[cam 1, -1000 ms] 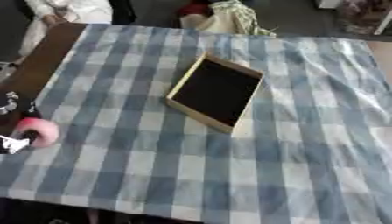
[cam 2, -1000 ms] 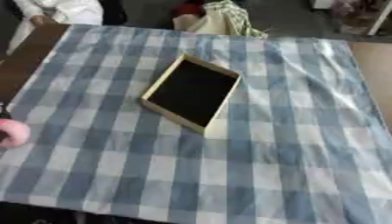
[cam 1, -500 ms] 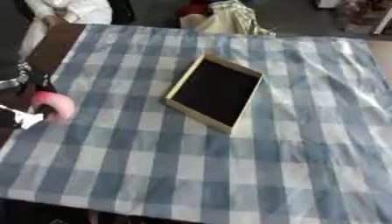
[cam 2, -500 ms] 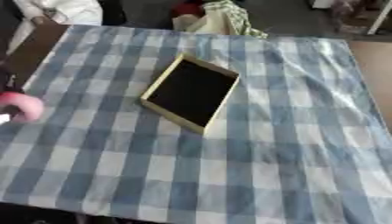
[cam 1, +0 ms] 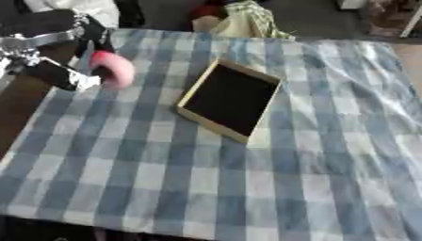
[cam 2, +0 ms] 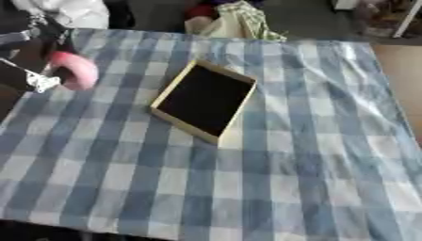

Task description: Pick up objects on the table and place them in the box.

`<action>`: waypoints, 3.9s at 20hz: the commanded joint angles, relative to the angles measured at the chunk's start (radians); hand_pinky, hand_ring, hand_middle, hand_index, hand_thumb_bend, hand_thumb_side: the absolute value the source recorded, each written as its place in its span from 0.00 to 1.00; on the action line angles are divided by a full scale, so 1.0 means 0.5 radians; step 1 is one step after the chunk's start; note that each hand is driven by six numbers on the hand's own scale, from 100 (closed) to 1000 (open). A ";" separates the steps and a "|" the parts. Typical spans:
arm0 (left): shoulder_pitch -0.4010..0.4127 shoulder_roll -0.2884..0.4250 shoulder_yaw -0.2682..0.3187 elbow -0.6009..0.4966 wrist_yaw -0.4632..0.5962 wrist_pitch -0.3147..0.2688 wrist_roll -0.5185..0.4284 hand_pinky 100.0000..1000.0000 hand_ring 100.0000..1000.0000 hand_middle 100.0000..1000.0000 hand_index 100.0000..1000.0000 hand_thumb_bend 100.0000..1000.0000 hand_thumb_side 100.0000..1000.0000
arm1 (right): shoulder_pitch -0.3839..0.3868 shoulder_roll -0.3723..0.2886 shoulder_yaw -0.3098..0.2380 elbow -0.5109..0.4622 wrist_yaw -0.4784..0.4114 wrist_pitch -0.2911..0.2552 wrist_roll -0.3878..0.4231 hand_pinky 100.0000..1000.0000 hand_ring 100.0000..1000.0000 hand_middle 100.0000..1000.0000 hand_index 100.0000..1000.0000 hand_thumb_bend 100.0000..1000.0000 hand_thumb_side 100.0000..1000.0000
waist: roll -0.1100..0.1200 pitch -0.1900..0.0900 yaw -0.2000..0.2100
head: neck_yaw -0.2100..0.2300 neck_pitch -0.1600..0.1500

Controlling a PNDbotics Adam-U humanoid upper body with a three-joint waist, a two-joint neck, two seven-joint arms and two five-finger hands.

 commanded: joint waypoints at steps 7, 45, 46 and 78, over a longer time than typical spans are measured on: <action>-0.336 -0.308 -0.091 0.277 -0.252 -0.137 0.035 0.30 0.51 0.46 0.60 0.00 0.08 | -0.036 -0.035 0.011 -0.041 -0.034 -0.004 0.031 0.76 0.57 0.61 0.70 0.00 0.82 | 0.000 -0.027 -0.018 | 0.025 0.007; -0.460 -1.054 -0.010 1.132 -1.322 -0.324 0.755 0.36 0.54 0.50 0.66 0.00 0.11 | -0.087 0.037 0.033 -0.041 -0.110 -0.007 0.100 0.75 0.57 0.61 0.70 0.00 0.83 | -0.037 0.016 -0.087 | 0.078 -0.053; -0.458 -1.057 -0.009 1.137 -1.338 -0.321 0.772 0.37 0.55 0.50 0.66 0.00 0.11 | -0.086 0.038 0.033 -0.041 -0.110 -0.007 0.101 0.75 0.57 0.61 0.70 0.00 0.83 | -0.037 0.016 -0.087 | 0.076 -0.053; -0.402 -0.913 -0.004 0.531 -0.730 -0.211 0.616 0.60 0.74 0.71 0.84 0.00 0.24 | -0.068 0.019 0.020 -0.041 -0.086 0.000 0.092 0.76 0.58 0.61 0.70 0.00 0.82 | -0.035 -0.012 -0.061 | 0.034 -0.029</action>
